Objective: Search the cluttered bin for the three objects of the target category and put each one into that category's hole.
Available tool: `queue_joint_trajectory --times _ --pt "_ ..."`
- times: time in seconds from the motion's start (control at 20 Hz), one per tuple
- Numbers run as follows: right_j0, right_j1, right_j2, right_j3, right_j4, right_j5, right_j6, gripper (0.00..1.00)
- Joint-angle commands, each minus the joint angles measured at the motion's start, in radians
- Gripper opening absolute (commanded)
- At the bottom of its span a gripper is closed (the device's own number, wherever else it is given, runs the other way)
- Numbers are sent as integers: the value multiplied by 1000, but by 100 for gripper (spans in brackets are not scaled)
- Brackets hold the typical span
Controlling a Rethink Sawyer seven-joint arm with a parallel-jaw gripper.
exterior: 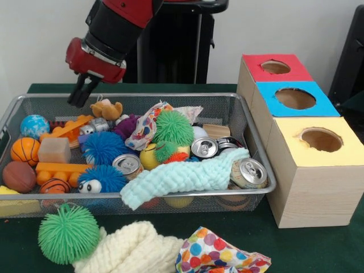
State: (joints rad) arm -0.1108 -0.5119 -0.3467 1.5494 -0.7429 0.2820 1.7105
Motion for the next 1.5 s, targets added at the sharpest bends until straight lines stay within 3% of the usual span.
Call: queue_joint_trajectory --times 0.05,0.4,0.65,1.05,1.5 --pt "9 81 47 -4 172 -32 334 0" --pt "47 140 20 0 358 -101 405 0" --pt "18 41 -8 65 455 -178 414 0" --pt "17 46 -6 -10 524 -119 362 0" --pt "47 59 -40 26 555 -168 360 0"
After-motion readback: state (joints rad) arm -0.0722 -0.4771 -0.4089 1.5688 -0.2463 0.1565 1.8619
